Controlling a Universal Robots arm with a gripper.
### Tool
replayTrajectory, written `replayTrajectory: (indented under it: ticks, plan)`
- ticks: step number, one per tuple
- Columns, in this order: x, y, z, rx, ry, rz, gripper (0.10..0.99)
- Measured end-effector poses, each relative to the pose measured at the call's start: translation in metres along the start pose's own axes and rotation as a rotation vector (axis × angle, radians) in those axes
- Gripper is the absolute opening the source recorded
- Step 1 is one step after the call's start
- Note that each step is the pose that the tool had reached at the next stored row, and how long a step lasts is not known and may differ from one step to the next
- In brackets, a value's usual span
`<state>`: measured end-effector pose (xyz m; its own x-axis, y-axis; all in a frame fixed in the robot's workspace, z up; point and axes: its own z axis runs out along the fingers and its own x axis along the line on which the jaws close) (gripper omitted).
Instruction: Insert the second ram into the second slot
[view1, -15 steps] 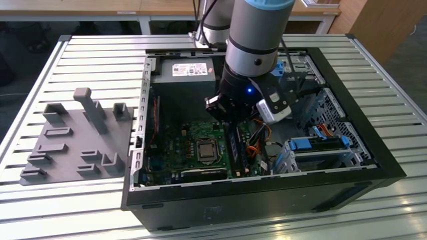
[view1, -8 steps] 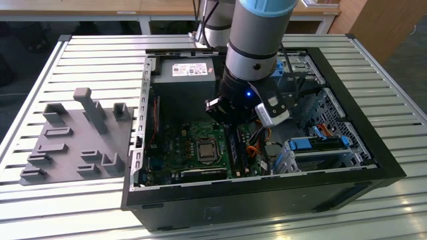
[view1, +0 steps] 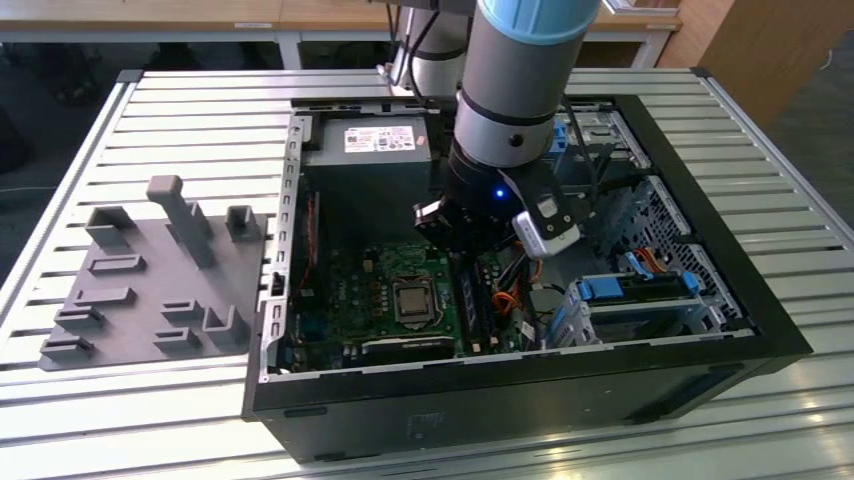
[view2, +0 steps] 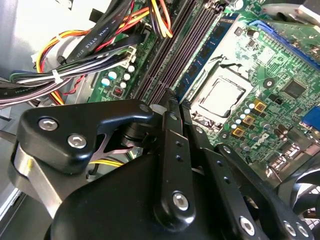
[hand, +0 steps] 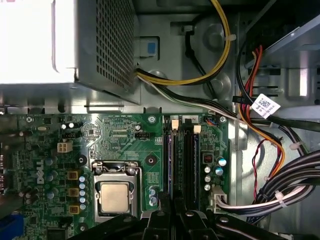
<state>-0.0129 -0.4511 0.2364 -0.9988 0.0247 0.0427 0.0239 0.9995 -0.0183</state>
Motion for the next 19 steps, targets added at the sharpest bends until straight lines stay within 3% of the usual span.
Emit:
replayTrajectory:
  ticks: [9, 19]
  plan:
    - [-0.0029, 0.0001, 0.0083, 0.0, 0.001, 0.0, 0.137]
    - [-0.0055, 0.0002, 0.0125, 0.0, 0.0015, 0.0, 0.137]
